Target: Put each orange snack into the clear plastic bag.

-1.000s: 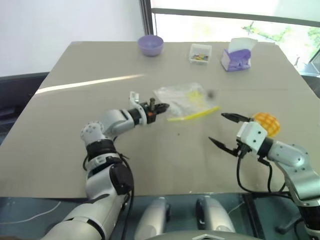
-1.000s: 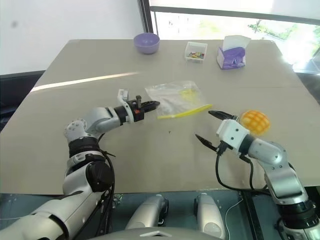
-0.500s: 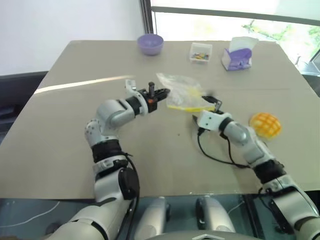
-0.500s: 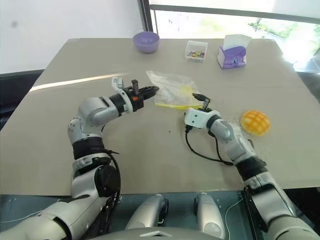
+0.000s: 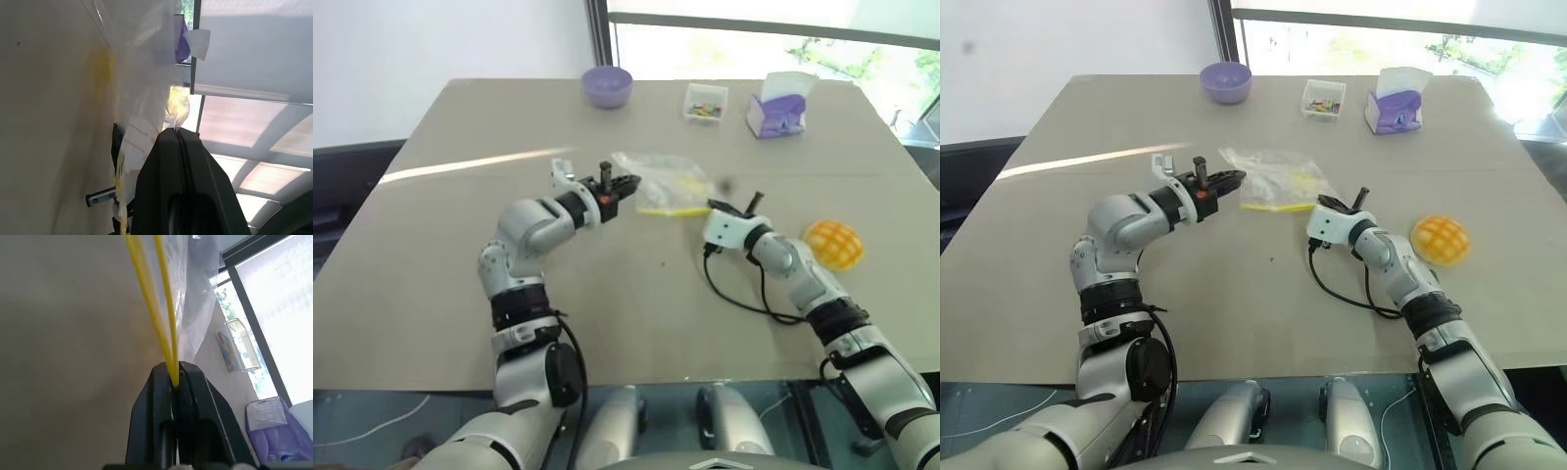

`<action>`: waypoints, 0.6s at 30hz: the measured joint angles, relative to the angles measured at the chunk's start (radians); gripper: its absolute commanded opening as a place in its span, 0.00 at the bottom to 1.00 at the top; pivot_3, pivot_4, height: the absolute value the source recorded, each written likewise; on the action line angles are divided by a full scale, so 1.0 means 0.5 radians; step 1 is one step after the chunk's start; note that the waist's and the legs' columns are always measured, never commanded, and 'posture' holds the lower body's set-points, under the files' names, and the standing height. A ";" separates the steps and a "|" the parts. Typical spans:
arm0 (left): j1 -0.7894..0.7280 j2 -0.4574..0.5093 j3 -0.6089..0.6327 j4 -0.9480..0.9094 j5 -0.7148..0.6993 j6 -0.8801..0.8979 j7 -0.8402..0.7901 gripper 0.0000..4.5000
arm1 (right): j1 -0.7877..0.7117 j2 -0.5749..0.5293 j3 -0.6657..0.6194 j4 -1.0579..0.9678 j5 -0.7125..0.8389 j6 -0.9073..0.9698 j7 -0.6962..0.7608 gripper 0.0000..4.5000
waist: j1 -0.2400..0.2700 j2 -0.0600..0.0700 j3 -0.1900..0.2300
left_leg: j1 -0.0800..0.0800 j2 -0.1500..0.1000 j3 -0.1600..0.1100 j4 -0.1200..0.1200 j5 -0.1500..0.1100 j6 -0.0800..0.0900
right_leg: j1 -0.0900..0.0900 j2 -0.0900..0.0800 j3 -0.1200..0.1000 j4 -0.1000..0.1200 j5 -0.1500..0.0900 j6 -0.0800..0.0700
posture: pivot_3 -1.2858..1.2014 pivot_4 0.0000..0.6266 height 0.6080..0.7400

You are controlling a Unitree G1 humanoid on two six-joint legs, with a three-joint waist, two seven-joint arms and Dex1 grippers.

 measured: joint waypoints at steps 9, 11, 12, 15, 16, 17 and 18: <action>0.129 0.601 -0.240 -0.064 0.206 0.225 -0.462 0.28 | 0.000 0.011 -0.028 -0.122 0.076 0.107 0.098 0.00 | -0.058 0.001 0.000 | 0.001 0.002 0.002 -0.003 0.000 0.000 | -0.001 0.005 0.004 0.001 0.000 0.000 | 0.52 0.24 1.00; 0.194 0.862 -0.336 -0.191 0.445 0.327 -0.777 0.45 | -0.001 0.018 -0.048 -0.189 0.103 0.158 0.137 0.00 | -0.065 0.000 0.001 | 0.000 0.001 0.002 -0.004 0.000 0.000 | -0.003 0.008 0.005 0.001 0.000 -0.001 | 0.52 0.24 1.00; 0.210 0.928 -0.352 -0.228 0.526 0.347 -0.881 0.53 | -0.001 0.017 -0.056 -0.211 0.114 0.173 0.151 0.00 | -0.073 0.001 0.001 | 0.001 0.001 0.003 -0.007 0.000 0.000 | -0.003 0.009 0.007 0.001 0.000 -0.001 | 0.52 0.24 1.00; 0.294 1.284 -0.531 -0.569 1.039 0.231 -1.527 0.53 | -0.017 0.020 -0.078 -0.313 0.138 0.258 0.207 0.00 | -0.077 0.001 0.002 | 0.001 0.003 0.003 -0.010 0.000 -0.001 | -0.005 0.010 0.007 -0.001 -0.001 -0.002 | 0.52 0.24 1.00; 0.321 1.417 -0.614 -0.744 1.253 0.126 -1.804 0.53 | -0.028 0.019 -0.079 -0.346 0.139 0.291 0.231 0.00 | -0.077 0.001 0.002 | 0.000 0.004 0.004 -0.012 0.000 -0.001 | -0.006 0.009 0.007 -0.002 -0.001 -0.002 | 0.52 0.24 1.00; 0.325 1.444 -0.634 -0.785 1.297 0.102 -1.863 0.53 | -0.031 0.018 -0.079 -0.354 0.139 0.297 0.237 0.00 | -0.077 0.001 0.002 | 0.000 0.004 0.004 -0.012 0.000 -0.001 | -0.006 0.009 0.007 -0.002 -0.001 -0.002 | 0.52 0.24 1.00; 0.376 1.586 -0.773 -0.969 1.589 -0.108 -2.132 0.53 | -0.054 0.024 -0.075 -0.377 0.134 0.336 0.263 0.00 | -0.078 0.001 0.002 | 0.001 0.004 0.005 -0.015 0.000 -0.001 | -0.007 0.007 0.009 -0.004 -0.001 -0.002 | 0.52 0.24 1.00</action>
